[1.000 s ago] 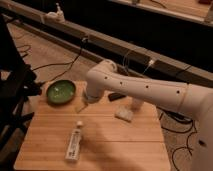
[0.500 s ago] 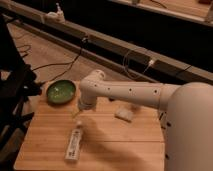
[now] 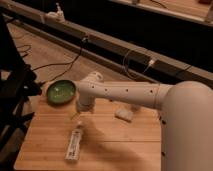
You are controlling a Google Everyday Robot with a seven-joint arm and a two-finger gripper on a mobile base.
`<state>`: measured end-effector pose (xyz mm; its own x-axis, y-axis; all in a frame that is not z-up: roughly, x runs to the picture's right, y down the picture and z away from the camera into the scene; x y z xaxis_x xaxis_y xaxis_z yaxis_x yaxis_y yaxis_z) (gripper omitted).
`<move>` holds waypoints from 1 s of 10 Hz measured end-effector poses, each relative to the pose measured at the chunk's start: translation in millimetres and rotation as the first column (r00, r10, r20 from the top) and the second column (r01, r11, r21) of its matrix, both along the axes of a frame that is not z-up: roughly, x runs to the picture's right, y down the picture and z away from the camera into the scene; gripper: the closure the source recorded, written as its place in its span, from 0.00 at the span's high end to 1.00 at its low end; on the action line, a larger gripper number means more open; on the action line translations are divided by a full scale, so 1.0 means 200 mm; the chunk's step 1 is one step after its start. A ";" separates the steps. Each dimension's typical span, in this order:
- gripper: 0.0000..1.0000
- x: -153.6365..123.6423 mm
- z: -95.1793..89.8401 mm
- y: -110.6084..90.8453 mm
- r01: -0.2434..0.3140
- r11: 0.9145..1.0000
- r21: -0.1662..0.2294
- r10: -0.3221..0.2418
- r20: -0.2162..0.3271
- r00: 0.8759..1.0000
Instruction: Stand the bottle upright
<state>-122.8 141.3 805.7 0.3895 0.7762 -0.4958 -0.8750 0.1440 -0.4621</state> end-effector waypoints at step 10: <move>0.74 -0.14 0.09 0.25 0.084 0.985 -0.153 -0.080 0.029 0.996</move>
